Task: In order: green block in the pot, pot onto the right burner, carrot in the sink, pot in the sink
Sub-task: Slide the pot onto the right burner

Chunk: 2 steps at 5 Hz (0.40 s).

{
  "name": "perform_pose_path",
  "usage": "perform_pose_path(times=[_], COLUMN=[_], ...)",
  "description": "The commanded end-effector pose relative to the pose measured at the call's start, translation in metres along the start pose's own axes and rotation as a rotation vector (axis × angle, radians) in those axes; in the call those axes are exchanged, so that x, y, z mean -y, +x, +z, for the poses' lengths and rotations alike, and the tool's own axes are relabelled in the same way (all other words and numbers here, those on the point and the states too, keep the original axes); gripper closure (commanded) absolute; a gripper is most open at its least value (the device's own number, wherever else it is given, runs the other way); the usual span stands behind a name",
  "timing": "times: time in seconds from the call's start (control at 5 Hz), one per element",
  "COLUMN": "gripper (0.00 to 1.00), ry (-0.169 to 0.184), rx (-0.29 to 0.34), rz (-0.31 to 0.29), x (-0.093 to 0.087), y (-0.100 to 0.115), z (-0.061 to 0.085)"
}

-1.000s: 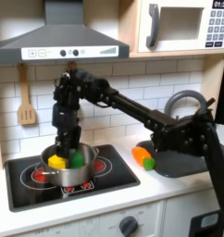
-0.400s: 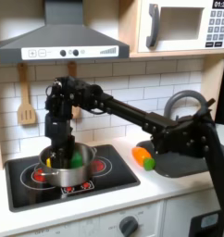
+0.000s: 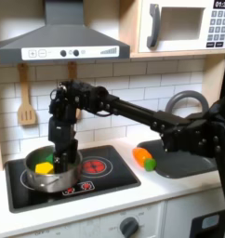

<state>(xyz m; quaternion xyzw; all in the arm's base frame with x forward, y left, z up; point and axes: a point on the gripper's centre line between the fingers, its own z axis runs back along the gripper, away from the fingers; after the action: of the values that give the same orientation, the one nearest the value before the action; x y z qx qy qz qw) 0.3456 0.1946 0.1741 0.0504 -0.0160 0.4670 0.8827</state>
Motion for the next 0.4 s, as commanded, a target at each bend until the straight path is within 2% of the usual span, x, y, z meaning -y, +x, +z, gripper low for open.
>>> perform_pose_path(times=[0.0,0.2], gripper=[0.0,0.0], ry=[-0.014,-0.027], rx=[0.012,-0.012], rz=[0.023,0.011], x=[0.0004,0.0044], y=[0.0017,-0.0033], z=[0.0089,0.0063])
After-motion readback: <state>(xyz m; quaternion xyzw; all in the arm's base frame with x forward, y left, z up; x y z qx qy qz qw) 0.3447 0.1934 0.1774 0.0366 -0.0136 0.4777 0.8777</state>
